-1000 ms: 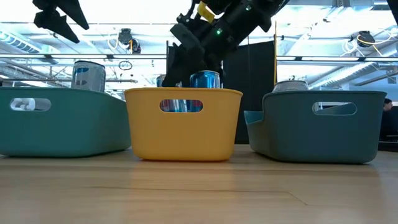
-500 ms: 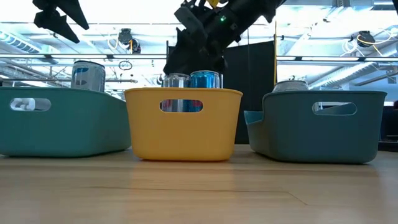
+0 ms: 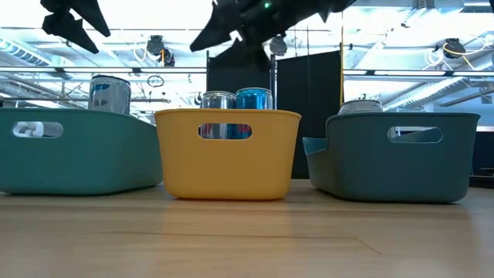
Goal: Sort soda cans
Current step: Put the top silver can into the dark green bin
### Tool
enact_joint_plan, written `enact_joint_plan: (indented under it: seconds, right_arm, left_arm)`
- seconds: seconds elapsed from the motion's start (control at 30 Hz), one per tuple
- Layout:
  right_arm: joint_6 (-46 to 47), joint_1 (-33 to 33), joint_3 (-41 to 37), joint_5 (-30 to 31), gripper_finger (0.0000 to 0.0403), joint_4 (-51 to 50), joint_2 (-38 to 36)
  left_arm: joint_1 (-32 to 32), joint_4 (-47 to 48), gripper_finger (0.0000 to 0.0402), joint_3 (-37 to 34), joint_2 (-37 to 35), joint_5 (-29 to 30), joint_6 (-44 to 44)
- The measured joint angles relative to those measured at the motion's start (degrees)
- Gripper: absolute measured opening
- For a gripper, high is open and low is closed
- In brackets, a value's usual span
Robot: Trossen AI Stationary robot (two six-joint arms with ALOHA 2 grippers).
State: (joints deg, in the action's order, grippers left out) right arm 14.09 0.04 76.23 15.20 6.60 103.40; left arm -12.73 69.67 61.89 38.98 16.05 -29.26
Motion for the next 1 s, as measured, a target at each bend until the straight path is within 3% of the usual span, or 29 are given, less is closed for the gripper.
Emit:
enact_joint_plan:
  seconds: [0.33,0.6,0.67,0.87,1.0]
  right_arm:
    - [8.21,-5.80,-0.04,-0.66,0.0263,11.29,1.54]
    - [6.61,-8.08,-0.04,-0.64,0.0267,17.75,1.50]
    - [8.88,-9.35,-0.04,-1.99,0.0279,17.28,1.50]
    - [14.69,-13.40,-0.04,-16.15,0.0353,16.45,1.50]
    - [18.78,-13.62,-0.04,-16.41,0.0392,17.36,1.50]
  left_arm:
    - [-0.02,-0.02,0.0355,0.00,0.00,0.00,-0.04]
    - [-0.02,-0.06,0.0354,0.00,-0.01,0.09,-0.37]
    - [-0.02,-0.07,0.0354,0.00,0.00,0.11,-0.41]
    - [-0.02,-0.35,0.0354,0.00,-0.02,0.47,-0.42]
    - [-0.02,-0.33,0.0354,0.00,0.00,0.48,-0.42]
